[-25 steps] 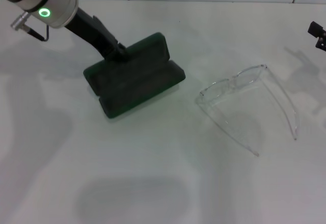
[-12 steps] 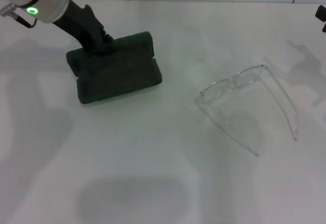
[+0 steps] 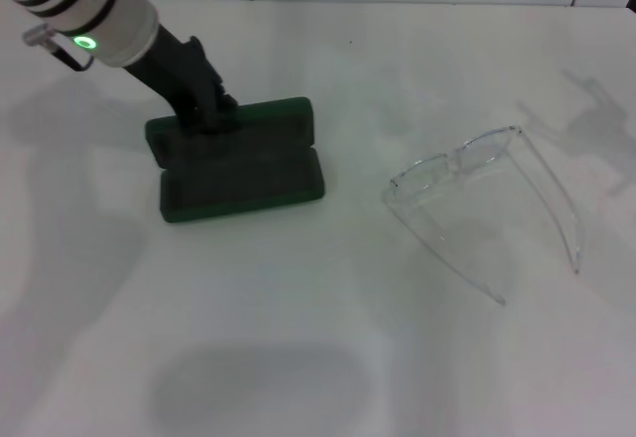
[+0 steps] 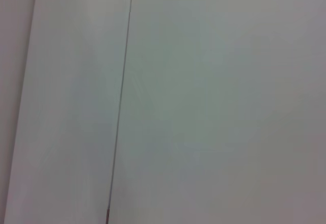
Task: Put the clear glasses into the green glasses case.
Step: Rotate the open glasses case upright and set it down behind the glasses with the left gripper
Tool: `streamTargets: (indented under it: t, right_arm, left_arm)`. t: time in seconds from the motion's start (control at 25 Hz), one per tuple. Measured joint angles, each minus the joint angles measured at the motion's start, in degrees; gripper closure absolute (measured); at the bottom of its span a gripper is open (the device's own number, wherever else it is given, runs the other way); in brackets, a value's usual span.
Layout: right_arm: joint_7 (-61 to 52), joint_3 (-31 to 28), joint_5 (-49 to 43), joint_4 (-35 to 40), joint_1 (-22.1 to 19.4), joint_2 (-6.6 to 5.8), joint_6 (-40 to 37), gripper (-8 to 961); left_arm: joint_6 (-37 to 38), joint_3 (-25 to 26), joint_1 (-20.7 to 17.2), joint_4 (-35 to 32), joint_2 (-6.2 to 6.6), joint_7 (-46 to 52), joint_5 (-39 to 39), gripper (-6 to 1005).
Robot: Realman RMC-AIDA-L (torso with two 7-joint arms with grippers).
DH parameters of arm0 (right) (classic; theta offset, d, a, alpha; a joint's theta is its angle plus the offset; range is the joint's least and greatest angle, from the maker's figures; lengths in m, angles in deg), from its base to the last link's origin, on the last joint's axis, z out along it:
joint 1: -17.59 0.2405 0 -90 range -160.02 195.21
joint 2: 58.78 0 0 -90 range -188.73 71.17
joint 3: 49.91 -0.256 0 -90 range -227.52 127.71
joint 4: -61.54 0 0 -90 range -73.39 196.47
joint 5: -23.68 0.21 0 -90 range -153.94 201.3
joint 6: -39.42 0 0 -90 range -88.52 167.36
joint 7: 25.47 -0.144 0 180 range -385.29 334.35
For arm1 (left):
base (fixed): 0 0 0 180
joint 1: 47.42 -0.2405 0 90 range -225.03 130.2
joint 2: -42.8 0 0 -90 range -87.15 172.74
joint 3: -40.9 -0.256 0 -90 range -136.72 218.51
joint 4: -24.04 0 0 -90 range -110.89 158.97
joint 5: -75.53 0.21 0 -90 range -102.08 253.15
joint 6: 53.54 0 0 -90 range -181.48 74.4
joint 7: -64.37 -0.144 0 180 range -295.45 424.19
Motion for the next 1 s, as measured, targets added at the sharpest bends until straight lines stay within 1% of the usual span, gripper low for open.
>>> streamTargets:
  t: [0.32,0.52,0.76,0.88,1.0]
  right_arm:
    - [-0.5,0.0,0.0,0.4,0.1,-0.36,0.1,84]
    - [-0.5,0.0,0.0,0.0,-0.1,-0.65,0.1,85]
    - [-0.5,0.0,0.0,0.2,-0.2,-0.72,0.1,85]
    - [-0.5,0.0,0.0,0.2,-0.2,-0.79,0.1,85]
    - [-0.5,0.0,0.0,0.2,-0.2,-0.79,0.1,85]
  left_arm:
    - [0.4,0.1,2.8,-3.3,0.0,0.2,-0.7,804]
    - [0.5,0.1,3.5,-4.8,0.04,0.2,-1.1,804]
    - [-0.5,0.1,4.0,-6.9,0.07,-0.1,-1.4,804]
    - [-0.8,0.1,3.9,-7.3,0.17,-0.1,-2.5,804]
    - [-0.6,0.1,2.8,-6.1,0.78,-0.4,-7.6,805]
